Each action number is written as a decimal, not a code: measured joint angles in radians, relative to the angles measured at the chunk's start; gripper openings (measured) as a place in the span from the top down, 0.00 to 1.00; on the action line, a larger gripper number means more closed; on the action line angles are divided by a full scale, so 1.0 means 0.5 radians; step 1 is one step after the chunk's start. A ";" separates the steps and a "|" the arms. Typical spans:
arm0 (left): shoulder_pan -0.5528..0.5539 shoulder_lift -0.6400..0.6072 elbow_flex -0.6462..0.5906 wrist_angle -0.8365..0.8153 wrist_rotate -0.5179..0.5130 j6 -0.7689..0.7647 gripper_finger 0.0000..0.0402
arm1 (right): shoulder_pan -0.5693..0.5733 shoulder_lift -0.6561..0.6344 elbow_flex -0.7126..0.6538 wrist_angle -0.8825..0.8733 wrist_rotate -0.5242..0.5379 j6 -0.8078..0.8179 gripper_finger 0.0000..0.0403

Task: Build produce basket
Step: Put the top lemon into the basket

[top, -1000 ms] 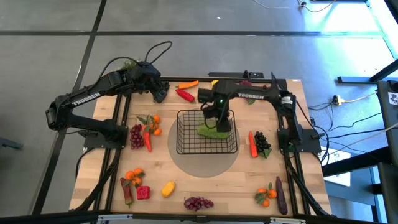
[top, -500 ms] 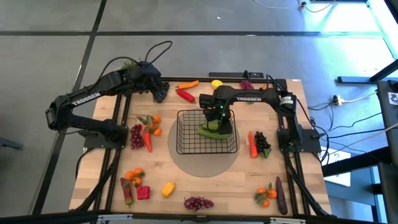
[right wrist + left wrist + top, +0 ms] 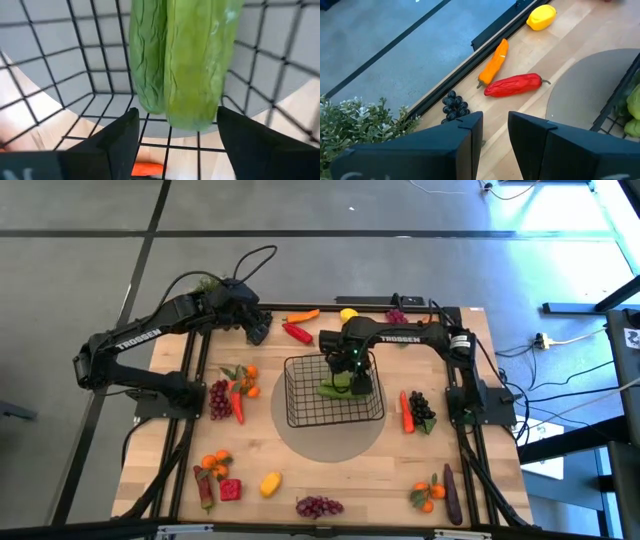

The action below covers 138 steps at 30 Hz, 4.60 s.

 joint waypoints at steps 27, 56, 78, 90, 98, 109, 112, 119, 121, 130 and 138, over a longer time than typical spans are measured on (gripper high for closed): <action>0.000 0.000 0.000 -0.001 0.001 -0.017 0.80 | -0.643 -0.001 0.996 -0.222 0.309 0.205 0.37; 0.185 0.000 0.000 0.208 0.565 -0.172 0.80 | -1.025 0.544 0.844 0.259 0.191 -0.259 0.37; 0.185 0.000 0.000 0.207 0.549 -0.170 0.80 | -1.050 0.740 0.843 0.368 0.020 -0.320 0.37; 0.185 0.000 0.000 0.207 0.548 -0.169 0.80 | -1.046 0.739 0.844 0.355 -0.027 -0.325 0.59; 0.185 0.000 0.000 0.206 0.548 -0.132 0.80 | -1.033 0.739 0.844 0.306 -0.142 -0.317 0.66; 0.185 0.000 0.000 0.206 0.548 -0.089 0.80 | -0.988 0.738 0.844 0.231 -0.148 -0.426 0.67; 0.185 0.000 0.000 0.206 0.548 -0.049 0.80 | -0.960 0.737 0.844 0.231 -0.149 -0.429 0.79; 0.185 0.000 0.000 0.205 0.548 -0.047 0.80 | -0.897 0.736 0.844 0.229 -0.147 -0.456 1.00; 0.185 0.000 0.000 0.204 0.548 -0.047 0.80 | -0.880 0.735 0.844 0.229 -0.147 -0.468 1.00; 0.185 0.000 0.000 0.203 0.548 0.004 0.80 | -0.857 0.735 0.844 0.229 -0.146 -0.414 0.98; 0.185 0.000 0.000 0.203 0.548 -0.007 0.80 | -0.824 0.733 1.028 0.195 -0.143 -0.412 0.84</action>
